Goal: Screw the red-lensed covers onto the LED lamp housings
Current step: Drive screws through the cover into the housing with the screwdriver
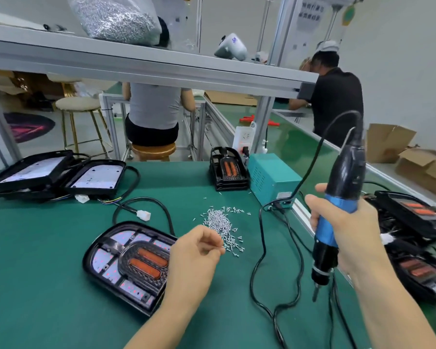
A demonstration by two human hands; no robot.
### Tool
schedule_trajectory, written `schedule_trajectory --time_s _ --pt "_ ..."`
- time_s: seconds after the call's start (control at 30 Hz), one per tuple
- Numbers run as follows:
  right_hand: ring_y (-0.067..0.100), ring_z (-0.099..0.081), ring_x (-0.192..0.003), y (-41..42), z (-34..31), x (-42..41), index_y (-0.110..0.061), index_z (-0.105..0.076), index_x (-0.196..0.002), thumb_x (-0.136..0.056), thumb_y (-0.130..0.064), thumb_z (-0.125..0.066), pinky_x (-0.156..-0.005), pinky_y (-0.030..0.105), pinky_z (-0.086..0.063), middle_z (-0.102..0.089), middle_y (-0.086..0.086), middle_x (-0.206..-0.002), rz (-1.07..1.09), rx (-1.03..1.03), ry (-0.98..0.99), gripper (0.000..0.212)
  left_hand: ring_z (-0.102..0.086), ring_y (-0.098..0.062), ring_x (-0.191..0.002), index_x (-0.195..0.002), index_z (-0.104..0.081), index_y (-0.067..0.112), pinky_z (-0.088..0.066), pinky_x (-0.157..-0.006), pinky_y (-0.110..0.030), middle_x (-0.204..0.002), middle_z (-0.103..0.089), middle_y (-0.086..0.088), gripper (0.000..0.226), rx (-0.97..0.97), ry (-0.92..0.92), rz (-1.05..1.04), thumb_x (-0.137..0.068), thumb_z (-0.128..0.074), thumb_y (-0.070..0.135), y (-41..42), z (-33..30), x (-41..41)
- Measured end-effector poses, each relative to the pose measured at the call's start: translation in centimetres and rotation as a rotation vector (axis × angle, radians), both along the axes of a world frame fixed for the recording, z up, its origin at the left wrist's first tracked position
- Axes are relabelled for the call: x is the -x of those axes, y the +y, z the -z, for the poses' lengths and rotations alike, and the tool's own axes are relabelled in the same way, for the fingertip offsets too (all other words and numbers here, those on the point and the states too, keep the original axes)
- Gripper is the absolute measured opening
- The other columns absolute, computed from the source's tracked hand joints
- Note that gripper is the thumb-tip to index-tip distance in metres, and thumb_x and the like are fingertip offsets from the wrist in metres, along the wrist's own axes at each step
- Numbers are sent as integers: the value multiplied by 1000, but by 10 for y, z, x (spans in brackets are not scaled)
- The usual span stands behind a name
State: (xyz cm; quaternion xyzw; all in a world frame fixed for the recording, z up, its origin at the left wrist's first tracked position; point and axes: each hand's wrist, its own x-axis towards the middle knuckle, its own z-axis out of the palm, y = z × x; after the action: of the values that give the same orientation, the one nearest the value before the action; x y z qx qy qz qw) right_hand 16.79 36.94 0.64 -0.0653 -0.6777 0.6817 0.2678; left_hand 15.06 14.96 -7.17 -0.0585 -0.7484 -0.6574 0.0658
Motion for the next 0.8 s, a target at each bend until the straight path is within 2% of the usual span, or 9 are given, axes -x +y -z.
schedule_trajectory --time_s 0.13,0.2,0.33,0.37,0.43,0.53,0.63,0.73,0.8 --pt "17 -49 -49 13 2 -4 -17 -62 -86 -79 -6 -75 -53 32 -42 -55 2 -58 49 6 -35 18 -66 -6 -66 -69 -62 19 -43 -61 -9 -71 -68 6 31 94 -38 68 -75 -63 -12 11 7 -1" --pt "18 -49 -50 20 3 -6 -16 -62 -87 -78 -7 -76 -56 33 -42 -54 2 -56 43 42 -54 19 -63 -3 -65 -69 -62 23 -42 -58 -9 -74 -68 9 33 206 -98 142 -75 -62 -9 17 12 -2" --pt "16 -49 -48 25 4 -10 -13 -61 -87 -65 -18 -80 -48 28 -44 -53 2 -58 -38 128 -125 29 -61 1 -70 -85 -67 31 -37 -50 0 -89 -67 15 40 510 -220 336 -77 -53 -5 31 19 -5" --pt "16 -49 -47 26 4 -11 -13 -61 -85 -64 -20 -80 -46 26 -44 -53 2 -58 -61 121 -148 29 -62 -3 -75 -91 -69 33 -38 -54 0 -92 -67 15 47 547 -229 386 -76 -48 -6 34 20 -5" --pt "15 -49 -46 29 6 -10 -11 -59 -83 -72 -19 -79 -44 24 -45 -54 4 -58 -110 52 -217 24 -59 -10 -77 -101 -70 35 -43 -66 -9 -94 -64 11 60 600 -217 458 -74 -38 -8 38 20 -5" --pt "15 -52 -47 32 13 -4 -11 -56 -78 -80 -27 -78 -46 23 -46 -57 3 -58 -148 -66 -344 27 -52 -11 -73 -110 -68 34 -41 -66 -15 -88 -56 11 69 691 -126 506 -72 -31 -10 41 17 -6" --pt "16 -53 -48 33 22 6 -13 -54 -73 -77 -36 -80 -47 24 -47 -59 3 -57 -171 -159 -422 35 -47 -12 -78 -117 -65 37 -42 -76 -21 -89 -52 9 72 769 -7 560 -74 -30 -9 44 14 -10" --pt "15 -56 -48 31 32 17 -14 -55 -75 -76 -42 -79 -48 24 -48 -60 1 -56 -197 -238 -500 37 -52 -13 -82 -120 -63 37 -41 -75 -18 -89 -60 7 72 834 22 630 -75 -31 -8 44 10 -13" --pt "15 -57 -48 28 38 26 -15 -56 -78 -77 -44 -79 -49 24 -48 -61 -1 -56 -208 -284 -563 37 -59 -16 -84 -119 -65 35 -48 -78 -21 -93 -68 1 68 849 -4 689 -76 -32 -7 43 9 -16"
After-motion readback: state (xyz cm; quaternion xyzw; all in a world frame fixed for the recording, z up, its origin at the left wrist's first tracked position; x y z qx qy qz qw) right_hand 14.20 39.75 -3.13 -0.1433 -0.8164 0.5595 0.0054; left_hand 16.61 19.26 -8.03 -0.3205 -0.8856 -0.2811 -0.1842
